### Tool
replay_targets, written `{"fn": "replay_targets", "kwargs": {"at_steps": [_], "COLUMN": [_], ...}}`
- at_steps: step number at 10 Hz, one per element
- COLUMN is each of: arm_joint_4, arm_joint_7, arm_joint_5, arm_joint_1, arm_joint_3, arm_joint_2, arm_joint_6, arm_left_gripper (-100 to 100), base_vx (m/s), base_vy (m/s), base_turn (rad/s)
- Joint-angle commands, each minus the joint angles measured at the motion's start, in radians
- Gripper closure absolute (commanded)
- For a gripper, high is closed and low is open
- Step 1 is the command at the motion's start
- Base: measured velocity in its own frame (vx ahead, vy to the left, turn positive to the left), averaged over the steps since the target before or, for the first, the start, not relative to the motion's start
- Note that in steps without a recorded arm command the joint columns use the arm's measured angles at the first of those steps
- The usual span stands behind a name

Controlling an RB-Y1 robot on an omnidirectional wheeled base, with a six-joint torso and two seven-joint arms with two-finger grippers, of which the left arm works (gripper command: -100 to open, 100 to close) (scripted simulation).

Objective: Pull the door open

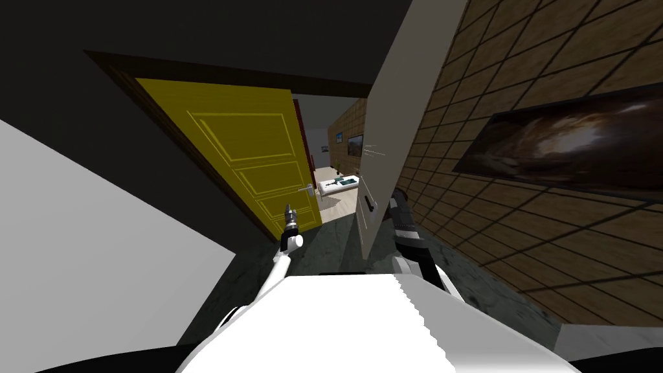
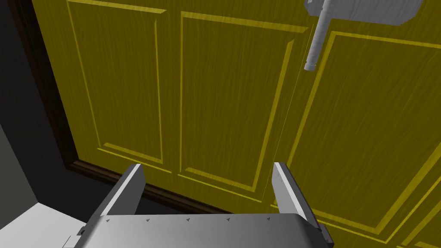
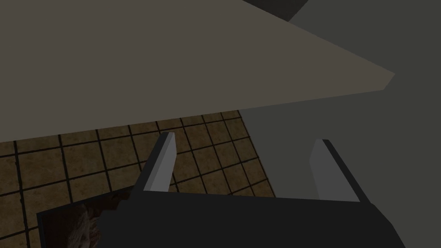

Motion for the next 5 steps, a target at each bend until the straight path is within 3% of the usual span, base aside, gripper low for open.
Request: {"fn": "replay_targets", "kwargs": {"at_steps": [1, 2, 5], "arm_joint_4": [0.05, 0.065, 0.171], "arm_joint_7": [-0.023, -0.023, -0.068], "arm_joint_5": [0.033, 0.033, 0.095], "arm_joint_1": [-0.034, -0.034, -0.101], "arm_joint_3": [0.002, 0.002, 0.006], "arm_joint_2": [0.011, 0.011, 0.027], "arm_joint_6": [-0.004, -0.004, -0.009], "arm_left_gripper": [-100, -100, -100], "base_vx": [0.076, 0.056, 0.068], "base_vy": [0.05, 0.026, 0.039], "base_turn": [-0.178, -0.074, -0.154]}}
